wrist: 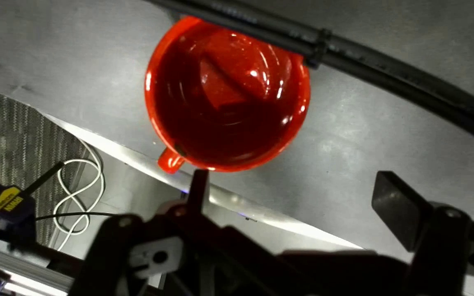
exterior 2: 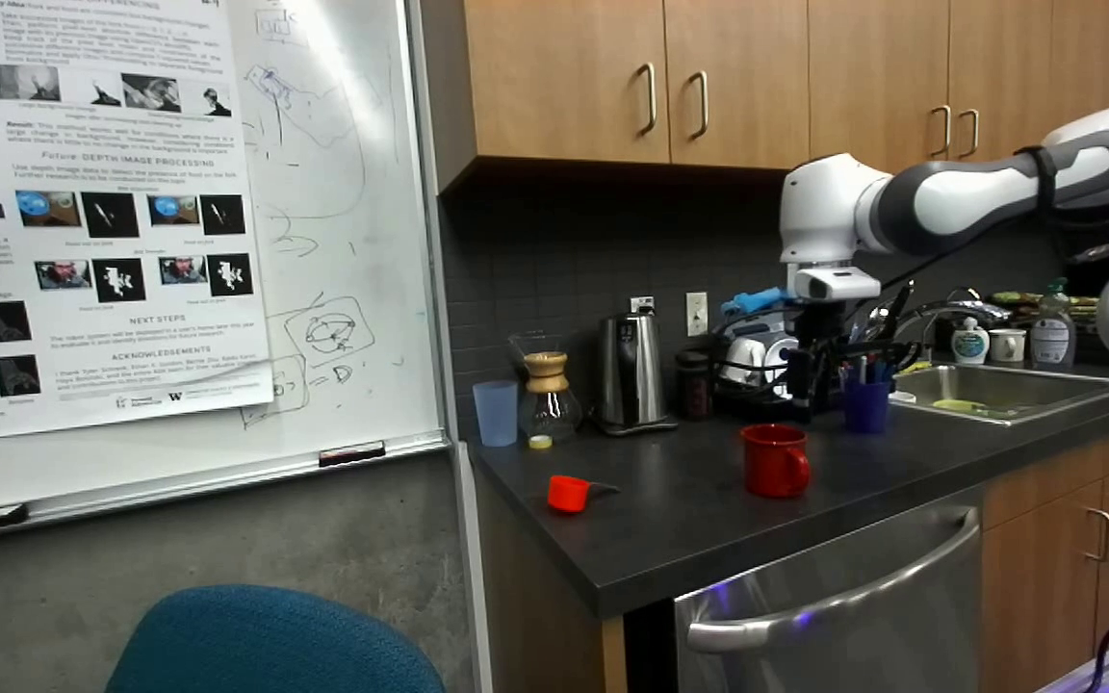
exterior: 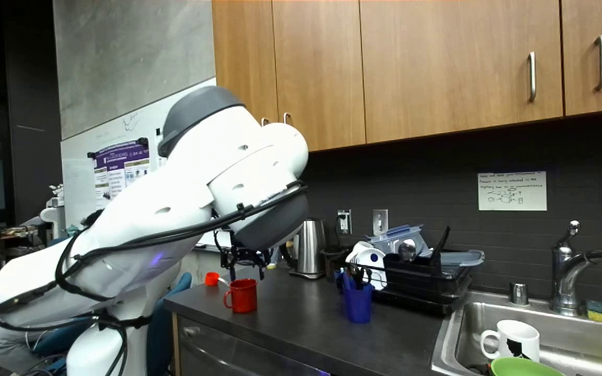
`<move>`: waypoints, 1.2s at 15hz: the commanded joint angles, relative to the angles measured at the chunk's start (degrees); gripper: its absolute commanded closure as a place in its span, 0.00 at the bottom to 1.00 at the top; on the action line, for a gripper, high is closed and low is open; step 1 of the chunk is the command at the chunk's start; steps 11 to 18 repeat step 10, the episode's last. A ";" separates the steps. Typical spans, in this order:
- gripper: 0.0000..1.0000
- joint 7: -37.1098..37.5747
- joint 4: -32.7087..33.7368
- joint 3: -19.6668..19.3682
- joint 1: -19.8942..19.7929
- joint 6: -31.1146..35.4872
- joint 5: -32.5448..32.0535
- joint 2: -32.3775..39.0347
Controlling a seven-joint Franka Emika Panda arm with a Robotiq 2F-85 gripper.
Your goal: Move the red mug forwards.
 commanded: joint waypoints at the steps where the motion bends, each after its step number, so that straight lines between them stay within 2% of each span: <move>1: 0.00 0.00 0.24 0.06 1.55 0.27 -0.61 -1.36; 2: 0.00 0.35 0.49 0.55 1.26 0.64 -0.03 -0.67; 3: 0.00 0.19 0.66 1.33 -0.30 3.57 2.98 3.22; 7: 0.00 3.26 2.38 2.08 -2.03 7.11 6.75 5.48; 8: 0.00 0.23 1.10 1.10 -2.34 7.93 6.88 5.36; 10: 0.00 -0.47 1.13 1.17 -3.20 9.19 7.99 6.42; 18: 0.00 -0.47 1.13 1.17 -3.20 9.19 7.99 6.42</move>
